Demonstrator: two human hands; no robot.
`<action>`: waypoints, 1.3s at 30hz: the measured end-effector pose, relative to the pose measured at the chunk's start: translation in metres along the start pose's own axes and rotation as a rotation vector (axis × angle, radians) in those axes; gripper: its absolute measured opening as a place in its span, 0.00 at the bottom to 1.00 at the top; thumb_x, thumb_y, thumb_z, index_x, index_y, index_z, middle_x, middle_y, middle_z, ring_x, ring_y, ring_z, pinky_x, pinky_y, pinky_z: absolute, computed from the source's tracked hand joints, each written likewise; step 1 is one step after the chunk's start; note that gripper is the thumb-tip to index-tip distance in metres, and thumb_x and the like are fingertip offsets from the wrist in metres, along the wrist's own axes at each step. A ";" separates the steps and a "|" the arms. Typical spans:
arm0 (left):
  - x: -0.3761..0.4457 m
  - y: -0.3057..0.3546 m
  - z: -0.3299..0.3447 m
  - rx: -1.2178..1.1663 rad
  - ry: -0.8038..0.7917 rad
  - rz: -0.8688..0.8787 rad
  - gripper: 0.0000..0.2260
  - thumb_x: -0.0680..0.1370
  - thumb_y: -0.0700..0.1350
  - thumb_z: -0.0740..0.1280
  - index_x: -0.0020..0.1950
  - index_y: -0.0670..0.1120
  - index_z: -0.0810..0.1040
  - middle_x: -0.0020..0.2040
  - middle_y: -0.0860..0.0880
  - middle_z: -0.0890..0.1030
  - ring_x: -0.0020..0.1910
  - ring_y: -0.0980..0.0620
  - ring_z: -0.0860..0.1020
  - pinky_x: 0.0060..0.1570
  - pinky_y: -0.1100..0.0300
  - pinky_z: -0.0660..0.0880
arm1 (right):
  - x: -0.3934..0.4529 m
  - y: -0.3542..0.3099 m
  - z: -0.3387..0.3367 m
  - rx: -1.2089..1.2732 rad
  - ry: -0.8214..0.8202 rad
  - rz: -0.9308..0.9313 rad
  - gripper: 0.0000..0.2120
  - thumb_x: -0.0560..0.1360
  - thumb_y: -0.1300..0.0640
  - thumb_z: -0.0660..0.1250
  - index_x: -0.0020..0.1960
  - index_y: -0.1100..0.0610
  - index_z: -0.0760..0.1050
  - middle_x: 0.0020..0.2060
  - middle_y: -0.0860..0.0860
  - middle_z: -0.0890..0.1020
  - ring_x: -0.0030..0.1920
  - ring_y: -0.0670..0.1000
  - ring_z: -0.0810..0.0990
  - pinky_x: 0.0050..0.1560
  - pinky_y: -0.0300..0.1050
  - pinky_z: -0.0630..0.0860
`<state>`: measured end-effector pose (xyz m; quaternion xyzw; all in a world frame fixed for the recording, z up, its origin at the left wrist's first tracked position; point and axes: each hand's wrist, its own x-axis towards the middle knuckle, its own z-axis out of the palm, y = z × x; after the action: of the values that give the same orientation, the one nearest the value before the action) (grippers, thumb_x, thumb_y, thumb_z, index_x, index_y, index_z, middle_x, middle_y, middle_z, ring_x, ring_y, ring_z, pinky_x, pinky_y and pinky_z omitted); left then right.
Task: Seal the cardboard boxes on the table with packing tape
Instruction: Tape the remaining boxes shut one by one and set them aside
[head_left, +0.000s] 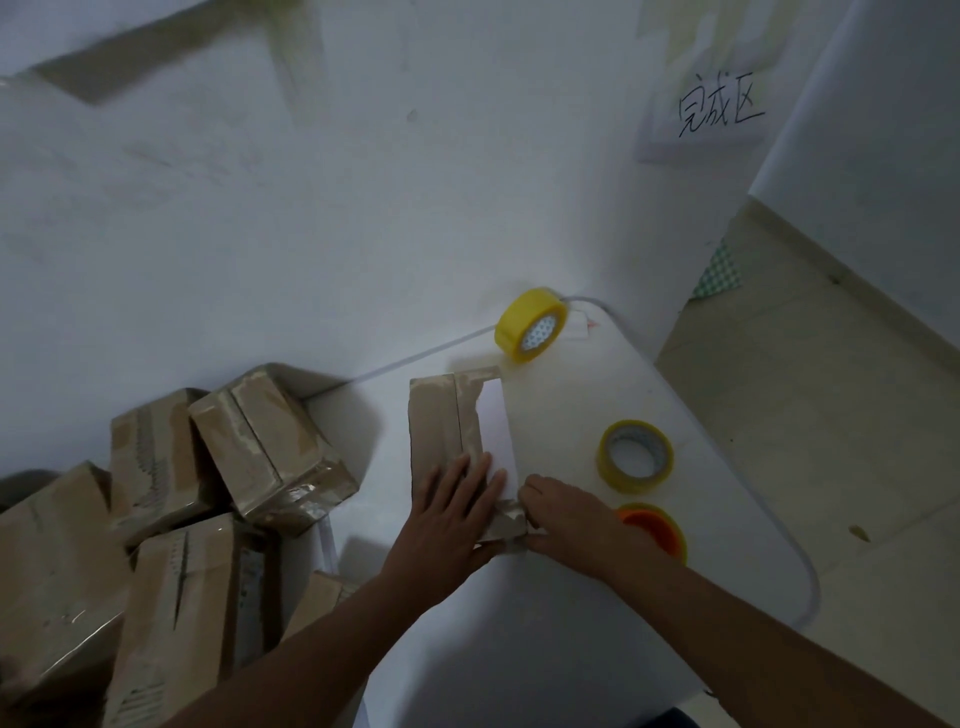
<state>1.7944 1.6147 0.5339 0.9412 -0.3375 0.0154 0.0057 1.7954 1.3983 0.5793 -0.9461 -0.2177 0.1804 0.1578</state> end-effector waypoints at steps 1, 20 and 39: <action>0.000 0.000 -0.001 0.006 -0.002 0.000 0.34 0.80 0.65 0.56 0.80 0.47 0.58 0.80 0.43 0.59 0.77 0.40 0.60 0.72 0.41 0.55 | 0.003 -0.003 -0.002 -0.042 0.004 0.004 0.18 0.77 0.45 0.64 0.58 0.57 0.69 0.57 0.53 0.72 0.56 0.54 0.73 0.49 0.46 0.68; -0.025 -0.030 -0.055 -1.027 0.362 -0.805 0.13 0.83 0.51 0.60 0.66 0.50 0.74 0.67 0.49 0.73 0.68 0.49 0.71 0.65 0.55 0.68 | -0.001 -0.045 0.001 -0.021 0.395 -0.152 0.12 0.76 0.50 0.61 0.57 0.55 0.73 0.54 0.51 0.75 0.51 0.52 0.74 0.49 0.48 0.75; -0.069 0.006 -0.028 -1.972 0.374 -1.380 0.04 0.80 0.42 0.67 0.50 0.44 0.81 0.46 0.47 0.82 0.48 0.51 0.78 0.50 0.60 0.74 | 0.021 -0.064 0.054 -0.329 0.197 0.087 0.38 0.76 0.33 0.50 0.78 0.57 0.57 0.77 0.57 0.57 0.77 0.59 0.52 0.72 0.61 0.52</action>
<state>1.7366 1.6549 0.5599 0.4984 0.3727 -0.1186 0.7737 1.7686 1.4748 0.5499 -0.9808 -0.1866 0.0555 0.0135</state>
